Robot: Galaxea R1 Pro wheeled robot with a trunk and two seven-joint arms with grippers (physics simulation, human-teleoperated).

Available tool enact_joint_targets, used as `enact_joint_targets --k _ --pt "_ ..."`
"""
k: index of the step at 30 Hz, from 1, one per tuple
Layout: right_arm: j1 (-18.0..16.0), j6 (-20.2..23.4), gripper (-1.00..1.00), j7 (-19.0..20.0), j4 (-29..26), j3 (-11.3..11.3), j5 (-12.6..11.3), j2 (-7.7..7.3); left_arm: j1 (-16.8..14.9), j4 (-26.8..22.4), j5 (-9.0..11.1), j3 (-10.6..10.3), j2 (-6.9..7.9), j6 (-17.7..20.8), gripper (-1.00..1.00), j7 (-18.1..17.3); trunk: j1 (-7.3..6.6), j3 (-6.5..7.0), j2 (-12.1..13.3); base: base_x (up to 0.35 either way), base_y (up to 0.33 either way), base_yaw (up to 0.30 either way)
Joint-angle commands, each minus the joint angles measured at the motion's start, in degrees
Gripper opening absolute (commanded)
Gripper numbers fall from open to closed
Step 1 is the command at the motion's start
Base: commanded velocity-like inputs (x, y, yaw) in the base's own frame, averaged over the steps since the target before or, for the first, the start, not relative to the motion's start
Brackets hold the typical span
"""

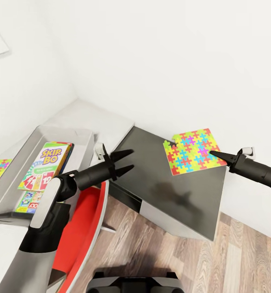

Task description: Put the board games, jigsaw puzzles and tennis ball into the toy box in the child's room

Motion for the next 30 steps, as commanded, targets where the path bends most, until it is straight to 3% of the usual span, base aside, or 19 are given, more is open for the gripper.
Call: enact_joint_targets --k 1,30 --pt "-0.04 0.25 -1.0 0.36 0.01 -0.07 0.33 -0.01 -0.04 -0.02 0.59 0.0 -0.04 0.12 1.0 0.87 0.03 0.02 -0.09 0.0 0.0 0.11" --pt "-0.39 0.25 -1.0 -0.58 0.7 0.13 0.31 0.91 -0.04 0.0 0.59 -0.06 -0.14 0.12 1.0 2.37 0.03 2.7 -0.09 0.0 0.0 0.124"
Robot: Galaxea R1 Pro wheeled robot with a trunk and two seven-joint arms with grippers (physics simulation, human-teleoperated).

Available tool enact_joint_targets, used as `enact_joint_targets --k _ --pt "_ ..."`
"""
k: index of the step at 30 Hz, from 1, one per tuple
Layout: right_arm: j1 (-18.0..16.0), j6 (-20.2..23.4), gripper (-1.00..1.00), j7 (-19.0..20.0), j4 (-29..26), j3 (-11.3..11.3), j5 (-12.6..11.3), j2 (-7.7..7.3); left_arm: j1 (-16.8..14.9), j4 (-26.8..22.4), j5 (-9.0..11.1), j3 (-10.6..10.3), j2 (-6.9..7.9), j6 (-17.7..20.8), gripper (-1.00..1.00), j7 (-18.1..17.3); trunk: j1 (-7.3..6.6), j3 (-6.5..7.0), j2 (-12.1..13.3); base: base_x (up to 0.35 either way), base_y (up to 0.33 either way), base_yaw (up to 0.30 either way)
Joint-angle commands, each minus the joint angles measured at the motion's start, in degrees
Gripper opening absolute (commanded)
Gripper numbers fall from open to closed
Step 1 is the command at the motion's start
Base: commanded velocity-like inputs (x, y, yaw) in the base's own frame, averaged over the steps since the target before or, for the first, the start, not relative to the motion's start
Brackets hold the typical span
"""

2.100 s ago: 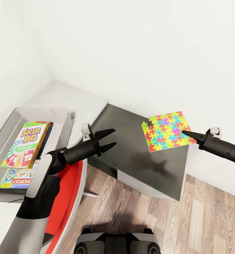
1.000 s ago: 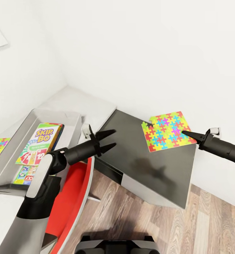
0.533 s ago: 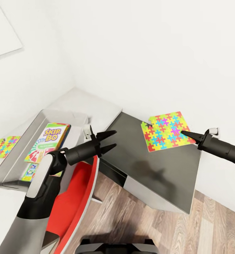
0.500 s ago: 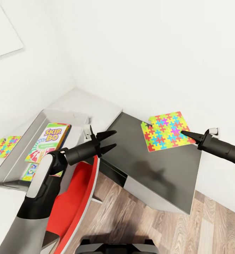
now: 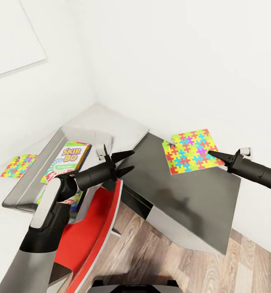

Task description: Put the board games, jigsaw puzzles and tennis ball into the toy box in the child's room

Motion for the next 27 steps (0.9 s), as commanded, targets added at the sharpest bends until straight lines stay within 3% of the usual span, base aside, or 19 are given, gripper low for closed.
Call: enact_joint_targets --k 1,8,13,19,27 --pt "-0.16 0.24 -1.0 -0.25 0.27 0.01 0.36 0.0 -0.05 -0.02 0.59 0.03 -0.03 0.13 1.0 0.61 0.03 0.01 -0.09 0.0 0.0 0.142" --pt "-1.08 0.24 -1.0 -5.55 1.3 0.29 0.2 0.09 -0.05 -0.05 0.6 0.12 0.07 0.13 1.0 0.46 0.03 0.63 -0.09 0.0 0.0 0.15" --pt "-1.4 0.24 -1.0 -6.84 1.78 0.38 0.06 0.11 0.02 -0.08 0.61 0.65 0.3 0.16 1.0 -0.07 0.03 1.06 -0.09 0.0 0.0 0.16" --pt "-2.52 0.24 -1.0 -7.91 2.35 0.44 -0.08 -0.36 0.64 -0.1 0.65 3.87 1.13 0.35 1.0 -0.59 0.03 1.55 -0.09 0.0 0.0 0.176" --pt "-5.91 0.24 -1.0 -8.24 3.0 0.67 -0.08 -0.78 1.28 -0.11 0.69 6.28 2.04 0.57 1.0 -0.79 0.03 2.19 -0.09 0.0 0.0 0.19"
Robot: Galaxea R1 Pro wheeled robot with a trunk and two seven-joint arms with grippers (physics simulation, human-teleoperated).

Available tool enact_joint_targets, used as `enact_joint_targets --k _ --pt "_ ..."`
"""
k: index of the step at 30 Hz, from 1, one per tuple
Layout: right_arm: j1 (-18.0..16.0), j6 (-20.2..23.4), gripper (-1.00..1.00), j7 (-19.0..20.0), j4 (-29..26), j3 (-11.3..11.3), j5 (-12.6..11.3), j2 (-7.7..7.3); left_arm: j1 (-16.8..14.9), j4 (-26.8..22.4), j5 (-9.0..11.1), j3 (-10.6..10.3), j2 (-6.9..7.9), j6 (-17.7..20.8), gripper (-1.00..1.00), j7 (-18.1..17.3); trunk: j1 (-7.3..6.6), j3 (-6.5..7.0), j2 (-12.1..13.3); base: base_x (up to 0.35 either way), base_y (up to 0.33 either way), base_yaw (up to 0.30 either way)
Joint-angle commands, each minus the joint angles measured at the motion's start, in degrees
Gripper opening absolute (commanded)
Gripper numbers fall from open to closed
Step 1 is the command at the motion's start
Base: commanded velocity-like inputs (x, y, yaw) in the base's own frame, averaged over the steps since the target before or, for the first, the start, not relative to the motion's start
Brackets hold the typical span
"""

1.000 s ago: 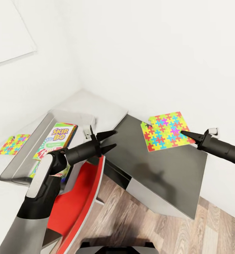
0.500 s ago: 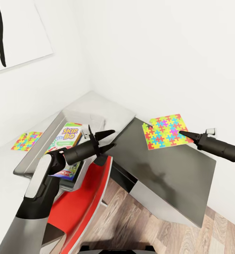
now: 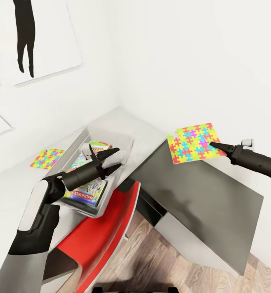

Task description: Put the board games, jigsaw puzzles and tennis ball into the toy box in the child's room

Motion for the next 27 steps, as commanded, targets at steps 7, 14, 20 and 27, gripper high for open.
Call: enact_joint_targets --k 7,14,20,27 --pt "-2.4 0.21 -1.0 0.4 2.16 3.05 0.72 -0.13 0.36 -0.02 0.64 0.88 0.52 0.14 1.0 0.47 0.03 0.44 -0.09 0.0 0.0 0.2" --pt "-5.87 0.21 -1.0 0.36 5.77 8.99 0.84 -0.21 0.81 -0.02 0.77 2.46 1.38 0.2 1.0 0.4 0.03 0.94 -0.09 0.0 0.0 0.205" --pt "-8.82 0.21 -1.0 0.45 7.87 13.71 0.99 -0.23 1.6 -0.02 1.12 3.82 2.25 0.21 1.0 0.19 0.03 1.36 -0.09 0.0 0.0 0.207" --pt "-11.4 0.21 -1.0 0.56 9.01 18.73 1.04 -0.24 1.97 -0.03 1.25 4.35 2.66 0.22 1.0 0.11 0.03 1.84 -0.09 0.0 0.0 0.209"
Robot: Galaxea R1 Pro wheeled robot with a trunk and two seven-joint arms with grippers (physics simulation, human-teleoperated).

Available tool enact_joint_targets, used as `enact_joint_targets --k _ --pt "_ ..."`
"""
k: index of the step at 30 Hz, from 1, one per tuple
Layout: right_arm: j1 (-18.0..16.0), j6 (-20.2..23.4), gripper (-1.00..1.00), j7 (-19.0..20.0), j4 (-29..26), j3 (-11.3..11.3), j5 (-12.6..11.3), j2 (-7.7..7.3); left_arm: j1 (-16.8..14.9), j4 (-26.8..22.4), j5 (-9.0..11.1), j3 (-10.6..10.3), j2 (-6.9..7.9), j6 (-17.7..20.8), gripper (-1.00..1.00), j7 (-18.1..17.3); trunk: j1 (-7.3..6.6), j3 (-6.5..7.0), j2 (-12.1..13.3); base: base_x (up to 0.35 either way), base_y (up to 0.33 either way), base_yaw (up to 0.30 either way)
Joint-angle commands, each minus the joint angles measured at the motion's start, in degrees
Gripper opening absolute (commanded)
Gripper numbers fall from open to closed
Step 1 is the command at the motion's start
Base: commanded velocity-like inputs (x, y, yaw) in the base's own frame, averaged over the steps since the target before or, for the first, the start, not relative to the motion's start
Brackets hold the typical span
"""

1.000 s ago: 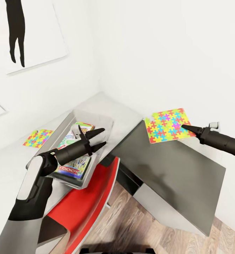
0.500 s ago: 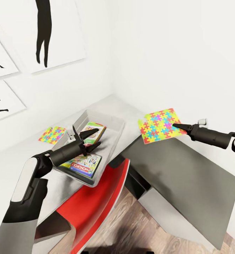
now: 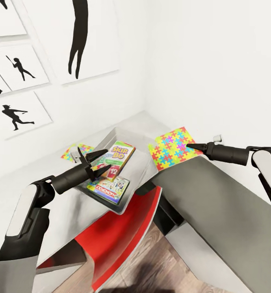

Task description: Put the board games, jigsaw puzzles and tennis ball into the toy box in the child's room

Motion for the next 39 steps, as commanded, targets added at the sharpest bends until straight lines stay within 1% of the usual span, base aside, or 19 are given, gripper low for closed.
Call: enact_joint_targets --k 1,3,4,8,9,12,13,16,20,35,39 --pt "-0.54 0.06 -1.0 0.62 0.44 1.14 0.41 -0.05 -0.02 -0.02 0.6 0.09 0.01 0.19 1.0 0.59 0.03 -0.02 -0.1 0.0 0.0 0.215" --pt "-1.6 0.06 -1.0 0.71 1.4 3.41 0.44 -0.06 0.03 -0.02 0.62 0.17 0.09 0.19 1.0 0.57 0.03 0.11 -0.1 0.0 0.0 0.217" --pt "-1.6 0.06 -1.0 0.71 1.4 3.41 0.44 -0.06 0.03 -0.02 0.62 0.17 0.09 0.19 1.0 0.57 0.03 0.18 -0.1 0.0 0.0 0.217" --pt "-3.72 0.06 -1.0 0.8 2.87 8.11 0.5 -0.06 0.08 -0.02 0.64 0.26 0.14 0.18 1.0 0.59 0.03 0.45 -0.1 0.0 0.0 0.22" --pt "-3.72 0.06 -1.0 0.8 2.87 8.11 0.5 -0.06 0.08 -0.02 0.64 0.26 0.14 0.18 1.0 0.59 0.03 0.51 -0.1 0.0 0.0 0.221" --pt "-5.21 0.06 -1.0 0.87 3.66 10.63 0.51 -0.09 0.1 -0.02 0.65 0.28 0.13 0.14 1.0 0.66 0.03 0.71 -0.1 0.0 0.0 0.222" --pt "-5.21 0.06 -1.0 0.87 3.66 10.63 0.51 -0.09 0.1 -0.02 0.65 0.28 0.13 0.14 1.0 0.66 0.03 0.77 -0.1 0.0 0.0 0.223" --pt "-6.45 0.06 -1.0 0.91 4.5 11.94 0.52 -0.12 0.11 -0.02 0.65 0.29 0.13 0.13 1.0 0.69 0.03 0.96 -0.1 0.0 0.0 0.226" --pt "-7.37 0.06 -1.0 0.93 5.19 12.67 0.53 -0.13 0.11 -0.02 0.65 0.29 0.13 0.12 1.0 0.76 0.03 1.19 -0.1 0.0 0.0 0.232" --pt "-9.18 0.06 -1.0 0.95 5.89 13.71 0.68 -0.2 0.07 0.05 0.23 0.01 0.02 0.08 1.0 1.38 0.03 1.94 -0.1 0.0 0.0 0.247" --pt "-10.03 0.06 -1.0 0.96 5.93 15.45 1.35 -0.22 0.05 0.06 0.12 -0.12 0.0 0.07 1.0 1.49 0.03 2.1 -0.1 0.0 0.0 0.259"
